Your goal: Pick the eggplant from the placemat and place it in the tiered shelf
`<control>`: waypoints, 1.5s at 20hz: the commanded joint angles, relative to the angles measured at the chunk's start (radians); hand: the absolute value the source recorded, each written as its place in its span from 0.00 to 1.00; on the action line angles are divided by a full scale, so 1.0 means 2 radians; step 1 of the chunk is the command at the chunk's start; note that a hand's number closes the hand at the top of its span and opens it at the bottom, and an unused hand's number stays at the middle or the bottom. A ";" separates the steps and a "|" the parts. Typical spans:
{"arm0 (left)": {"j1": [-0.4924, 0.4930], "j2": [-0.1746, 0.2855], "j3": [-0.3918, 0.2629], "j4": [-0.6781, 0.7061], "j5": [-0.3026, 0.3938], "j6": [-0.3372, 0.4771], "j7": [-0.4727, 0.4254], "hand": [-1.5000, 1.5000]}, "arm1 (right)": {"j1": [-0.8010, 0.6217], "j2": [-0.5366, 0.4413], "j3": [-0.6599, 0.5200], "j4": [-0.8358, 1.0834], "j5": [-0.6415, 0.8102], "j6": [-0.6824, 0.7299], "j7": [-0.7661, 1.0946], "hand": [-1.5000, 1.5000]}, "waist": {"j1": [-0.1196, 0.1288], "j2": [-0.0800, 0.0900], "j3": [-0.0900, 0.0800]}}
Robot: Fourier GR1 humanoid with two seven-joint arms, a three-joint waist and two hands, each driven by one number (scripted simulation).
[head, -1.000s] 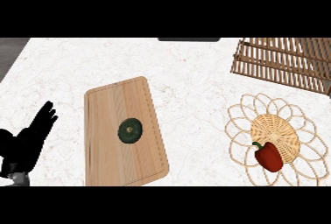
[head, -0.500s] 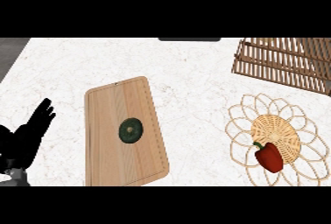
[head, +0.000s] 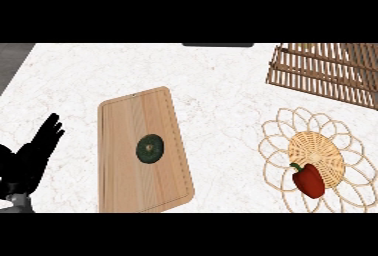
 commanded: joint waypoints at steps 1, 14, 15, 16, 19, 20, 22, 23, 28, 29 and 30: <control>0.000 -0.019 -0.017 -0.024 -0.013 0.015 0.009 0.50 | -0.028 -0.006 0.004 0.099 0.030 -0.045 -0.038 1.00 | 0.005 0.002 0.000; -0.001 -0.009 -0.005 -0.017 -0.011 0.003 0.011 0.50 | -0.059 -0.035 -0.029 0.248 0.034 -0.105 -0.134 0.00 | 0.006 0.003 0.001; -0.011 -0.023 -0.016 0.006 -0.023 0.012 -0.002 0.50 | -0.079 -0.009 -0.026 0.246 0.034 -0.111 -0.109 0.00 | 0.004 0.002 0.000; -0.017 -0.013 -0.007 -0.010 -0.013 0.009 0.019 0.50 | -0.084 -0.019 -0.033 0.265 0.032 -0.120 -0.128 0.00 | 0.010 0.004 0.001; -0.016 -0.005 0.001 0.006 -0.007 -0.004 0.010 0.50 | -0.096 -0.020 -0.055 0.259 0.001 -0.084 -0.113 0.00 | 0.001 0.001 0.000; -0.022 0.010 0.020 0.008 0.010 -0.013 0.013 0.50 | -0.089 -0.024 -0.073 0.271 -0.012 -0.096 -0.120 0.00 | 0.003 0.002 0.001; 0.003 0.000 0.011 -0.007 -0.002 -0.007 0.002 0.50 | -0.089 -0.020 -0.089 0.274 -0.033 -0.082 -0.118 0.00 | 0.001 0.000 0.001; -0.019 0.001 0.008 0.000 0.000 -0.008 0.011 0.50 | -0.107 -0.030 -0.096 0.290 -0.037 -0.073 -0.111 0.00 | 0.004 0.002 0.001; -0.004 0.012 0.023 0.002 0.011 -0.021 0.010 0.50 | -0.099 -0.058 -0.139 0.282 -0.091 -0.027 -0.107 0.00 | -0.006 -0.002 0.000; 0.021 -0.012 0.004 -0.011 -0.014 0.000 -0.006 0.50 | -0.097 -0.052 -0.141 0.271 -0.096 -0.034 -0.105 0.00 | -0.006 -0.003 0.000; -0.006 -0.006 0.006 0.001 -0.011 -0.001 0.004 0.50 | -0.093 -0.066 -0.157 0.282 -0.110 -0.030 -0.131 0.00 | -0.005 0.000 0.001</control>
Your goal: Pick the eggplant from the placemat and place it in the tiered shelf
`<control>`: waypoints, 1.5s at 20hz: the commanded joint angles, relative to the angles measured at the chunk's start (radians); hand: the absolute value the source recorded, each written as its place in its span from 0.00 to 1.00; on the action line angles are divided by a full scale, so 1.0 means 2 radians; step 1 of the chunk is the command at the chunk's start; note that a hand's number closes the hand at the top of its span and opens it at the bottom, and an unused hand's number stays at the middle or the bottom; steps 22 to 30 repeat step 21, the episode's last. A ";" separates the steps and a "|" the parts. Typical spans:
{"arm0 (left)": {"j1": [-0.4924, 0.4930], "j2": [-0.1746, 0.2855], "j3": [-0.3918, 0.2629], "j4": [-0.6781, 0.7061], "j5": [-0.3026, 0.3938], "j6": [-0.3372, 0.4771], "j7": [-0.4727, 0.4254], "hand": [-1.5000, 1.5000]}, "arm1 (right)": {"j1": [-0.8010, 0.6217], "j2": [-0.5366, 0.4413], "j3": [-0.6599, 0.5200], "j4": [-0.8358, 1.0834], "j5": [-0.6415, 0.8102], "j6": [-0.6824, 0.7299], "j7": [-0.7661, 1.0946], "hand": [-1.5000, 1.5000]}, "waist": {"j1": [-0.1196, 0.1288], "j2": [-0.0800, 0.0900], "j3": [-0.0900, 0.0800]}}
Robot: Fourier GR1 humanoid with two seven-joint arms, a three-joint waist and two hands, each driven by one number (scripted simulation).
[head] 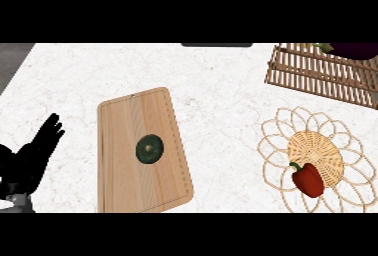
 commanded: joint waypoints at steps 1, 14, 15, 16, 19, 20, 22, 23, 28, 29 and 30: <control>0.017 0.005 0.004 -0.033 0.007 -0.004 0.020 0.50 | -0.005 -0.028 -0.037 -0.010 -0.045 0.034 0.007 0.00 | -0.004 -0.004 0.000; 0.014 0.007 0.017 -0.023 0.012 -0.006 0.013 0.50 | 0.098 -0.281 -0.108 0.029 -0.097 0.200 0.013 0.00 | -0.017 -0.004 0.001; 0.007 0.005 0.015 -0.003 0.008 -0.003 0.009 0.50 | 0.098 -0.299 -0.107 0.032 -0.098 0.219 0.023 0.00 | -0.017 -0.003 0.001; -0.003 0.007 0.019 0.011 0.003 0.003 0.009 0.50 | 0.117 -0.310 -0.110 0.041 -0.101 0.244 -0.002 0.00 | -0.019 -0.002 0.001; 0.007 0.005 0.016 -0.013 0.013 -0.007 0.016 0.50 | 0.147 -0.362 -0.130 0.069 -0.111 0.281 -0.015 0.00 | -0.018 -0.003 0.002; 0.018 -0.002 0.012 -0.005 0.002 0.001 0.002 0.50 | 0.159 -0.374 -0.136 0.079 -0.112 0.287 -0.041 0.00 | -0.022 -0.002 0.003; 0.014 0.014 0.031 -0.018 0.021 -0.010 0.010 0.50 | 0.170 -0.392 -0.143 0.090 -0.115 0.295 -0.045 0.00 | -0.023 -0.004 0.003; 0.014 0.014 0.031 -0.018 0.021 -0.010 0.010 0.50 | 0.170 -0.392 -0.143 0.090 -0.115 0.295 -0.045 0.00 | -0.023 -0.004 0.003; 0.014 0.014 0.031 -0.018 0.021 -0.010 0.010 0.50 | 0.170 -0.392 -0.143 0.090 -0.115 0.295 -0.045 0.00 | -0.023 -0.004 0.003; 0.014 0.014 0.031 -0.018 0.021 -0.010 0.010 0.50 | 0.170 -0.392 -0.143 0.090 -0.115 0.295 -0.045 0.00 | -0.023 -0.004 0.003; 0.014 0.014 0.031 -0.018 0.021 -0.010 0.010 0.50 | 0.170 -0.392 -0.143 0.090 -0.115 0.295 -0.045 0.00 | -0.023 -0.004 0.003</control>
